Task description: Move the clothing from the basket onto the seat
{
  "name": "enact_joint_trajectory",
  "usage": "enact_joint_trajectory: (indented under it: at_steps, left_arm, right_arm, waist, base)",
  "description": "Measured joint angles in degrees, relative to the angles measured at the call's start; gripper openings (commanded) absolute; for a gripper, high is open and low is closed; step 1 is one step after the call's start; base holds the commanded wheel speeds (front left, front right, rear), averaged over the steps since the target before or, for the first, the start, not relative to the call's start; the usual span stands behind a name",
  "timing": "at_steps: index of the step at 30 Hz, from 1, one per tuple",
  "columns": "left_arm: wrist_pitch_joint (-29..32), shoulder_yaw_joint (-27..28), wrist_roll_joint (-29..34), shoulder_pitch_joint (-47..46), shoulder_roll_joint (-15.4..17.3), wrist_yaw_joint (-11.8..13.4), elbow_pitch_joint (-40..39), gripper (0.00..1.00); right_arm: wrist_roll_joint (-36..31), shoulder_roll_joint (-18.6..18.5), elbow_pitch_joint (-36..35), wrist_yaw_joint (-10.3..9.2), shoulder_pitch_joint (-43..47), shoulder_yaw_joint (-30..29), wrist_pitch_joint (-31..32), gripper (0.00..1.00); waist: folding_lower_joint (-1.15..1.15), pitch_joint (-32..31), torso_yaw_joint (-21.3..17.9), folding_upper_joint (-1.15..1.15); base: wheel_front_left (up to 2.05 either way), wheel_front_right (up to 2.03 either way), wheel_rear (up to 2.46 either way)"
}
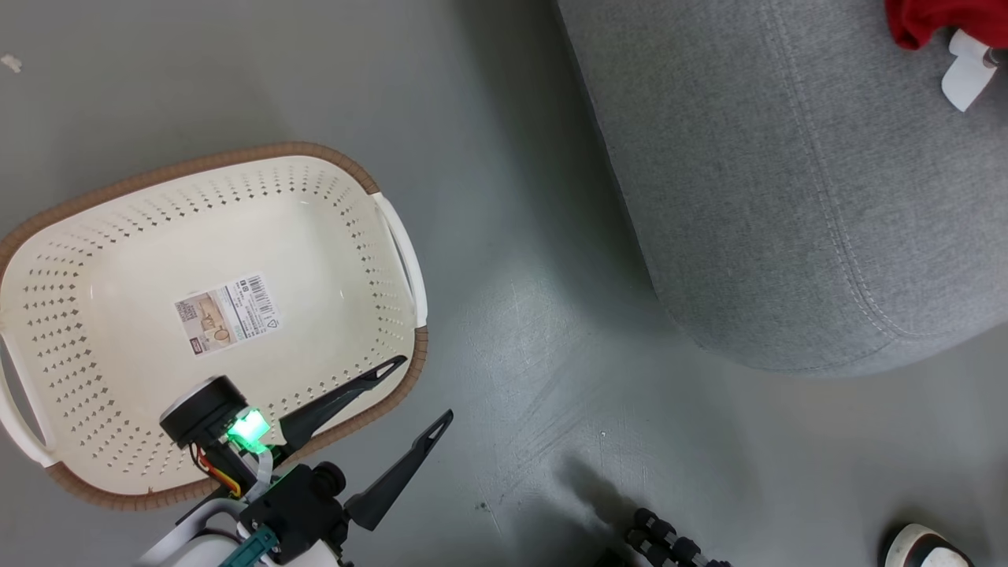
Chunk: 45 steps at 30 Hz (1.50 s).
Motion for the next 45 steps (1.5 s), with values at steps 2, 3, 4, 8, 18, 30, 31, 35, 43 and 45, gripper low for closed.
enact_joint_trajectory:
  at_steps: [2,3,4,8,18,30,31,35,43,45]
  left_arm:
    - [0.0,-0.01,0.1,-0.53,-0.03,0.0,-0.02,1.0]
    - [0.0,-0.01,0.19,-0.65,-0.04,-0.01,-0.02,1.0]
    - [0.0,-0.01,0.29,-0.79,-0.04,-0.08,-0.02,1.0]
    - [0.0,0.19,0.32,-1.38,-0.1,-0.08,0.07,1.0]
    - [0.0,0.21,0.3,-1.65,-0.75,-0.09,0.86,1.0]
    - [0.0,-0.24,-0.12,-2.72,-2.29,-0.15,2.04,1.0]
    - [0.0,-0.25,-0.13,-2.72,-2.33,-0.15,2.15,1.0]
    - [0.0,-0.3,-0.27,-2.72,-2.59,-0.41,2.65,1.0]
    - [0.0,-0.2,-0.46,-2.72,-3.45,-0.57,3.2,1.0]
    - [0.0,-0.15,-0.83,-2.72,-3.66,-0.57,3.37,1.0]
  right_arm:
    - [-1.03,-0.57,0.18,0.0,-0.5,-0.57,-0.01,1.0]
    - [-1.55,-0.96,0.43,0.0,-0.63,-0.85,-0.02,1.0]
    - [-1.87,-1.26,0.81,0.0,-0.83,-1.07,-0.02,1.0]
    - [-3.32,-1.09,1.97,0.0,-1.59,-1.23,-0.03,1.0]
    - [-8.27,-1.48,4.11,0.0,-1.62,-0.92,-0.11,1.0]
    - [-13.52,-1.59,4.19,0.01,-1.62,4.75,-0.2,1.0]
    - [-13.88,-1.58,4.05,0.01,-1.62,5.26,-0.21,1.0]
    - [-14.91,-1.55,3.5,0.01,-1.62,7.39,-0.54,1.0]
    - [-16.38,-1.16,2.05,0.01,-1.38,10.6,-0.6,1.0]
    - [-16.82,-1.15,1.6,0.01,-1.25,11.23,-0.6,1.0]
  waist:
    - [0.0,0.33,0.29,0.0]
    - [0.0,0.47,0.43,0.0]
    - [0.0,0.58,0.58,0.0]
    - [0.0,0.61,0.79,0.0]
    - [0.0,-0.41,0.35,0.0]
    - [0.0,-2.31,-0.4,0.0]
    - [0.0,-2.49,-0.47,0.0]
    - [0.0,-3.2,-0.73,0.0]
    - [0.0,-4.78,-1.11,0.0]
    - [0.0,-5.2,-1.21,0.0]
  base:
    - [0.0,0.0,0.0]
    - [0.0,0.0,0.0]
    - [0.0,0.0,0.0]
    - [0.0,0.0,0.0]
    - [0.0,0.0,0.0]
    - [0.0,0.0,0.0]
    - [0.0,0.0,0.0]
    - [0.0,0.0,0.0]
    - [0.0,0.0,0.0]
    - [0.0,0.0,0.0]
